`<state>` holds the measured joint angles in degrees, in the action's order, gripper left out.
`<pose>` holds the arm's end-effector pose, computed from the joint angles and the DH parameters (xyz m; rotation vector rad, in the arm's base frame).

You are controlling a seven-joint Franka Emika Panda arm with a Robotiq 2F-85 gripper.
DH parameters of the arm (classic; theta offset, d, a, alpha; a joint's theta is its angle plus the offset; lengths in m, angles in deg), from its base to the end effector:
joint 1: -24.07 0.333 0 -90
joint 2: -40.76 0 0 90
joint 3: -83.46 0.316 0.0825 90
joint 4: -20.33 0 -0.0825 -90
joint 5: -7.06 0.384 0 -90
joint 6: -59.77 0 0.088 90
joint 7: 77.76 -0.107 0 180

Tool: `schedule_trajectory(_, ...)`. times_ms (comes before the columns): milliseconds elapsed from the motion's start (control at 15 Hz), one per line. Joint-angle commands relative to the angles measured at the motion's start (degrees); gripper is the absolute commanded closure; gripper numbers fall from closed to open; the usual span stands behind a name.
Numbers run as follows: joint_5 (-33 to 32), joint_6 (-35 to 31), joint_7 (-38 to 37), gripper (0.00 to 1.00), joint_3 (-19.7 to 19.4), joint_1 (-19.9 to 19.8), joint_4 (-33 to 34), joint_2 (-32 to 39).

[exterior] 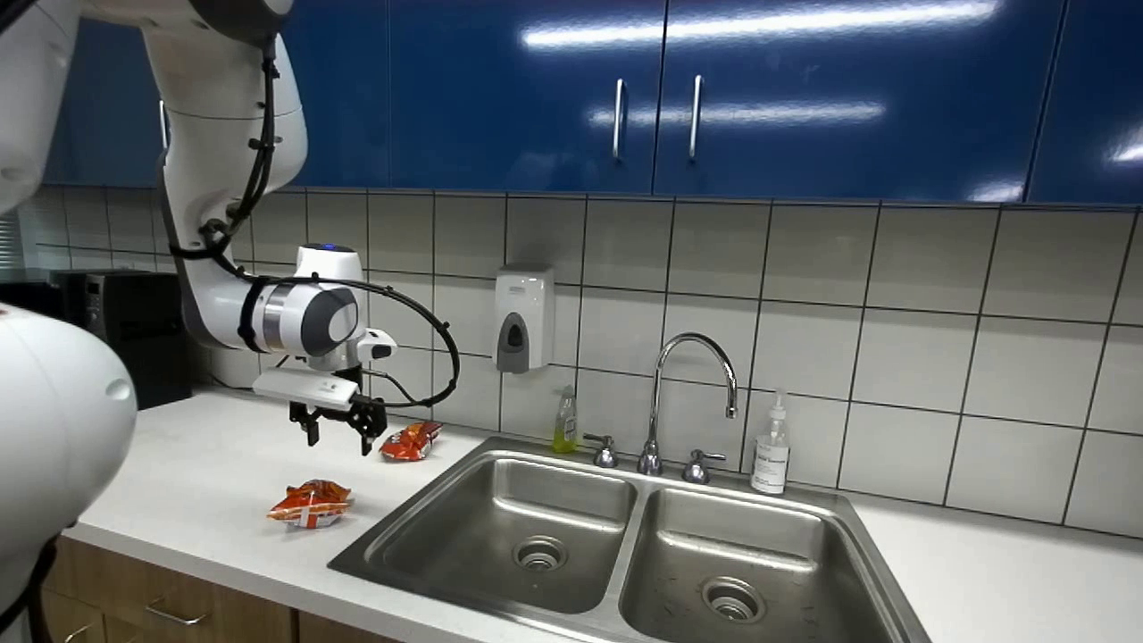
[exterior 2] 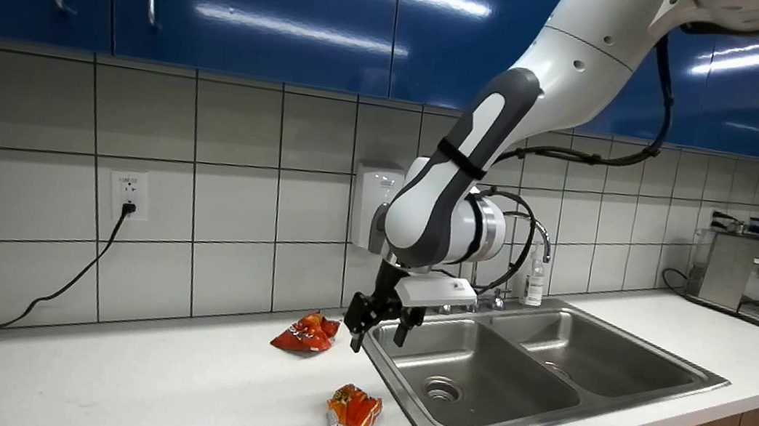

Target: Take the snack out of the sink

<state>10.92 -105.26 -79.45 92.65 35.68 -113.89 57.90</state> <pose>0.5053 0.1889 0.2318 -2.9814 -0.3865 -0.3359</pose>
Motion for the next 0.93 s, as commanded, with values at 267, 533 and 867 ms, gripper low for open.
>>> schedule_trajectory(267,6.61,5.31,5.54,0.0,1.24,-6.25,-9.83,-13.04)
schedule_trajectory(533,10.12,9.0,10.27,0.0,-0.8,-7.67,-14.47,-19.01)
schedule_trajectory(867,9.4,8.66,9.68,0.0,-2.85,-6.5,-14.02,-17.88)
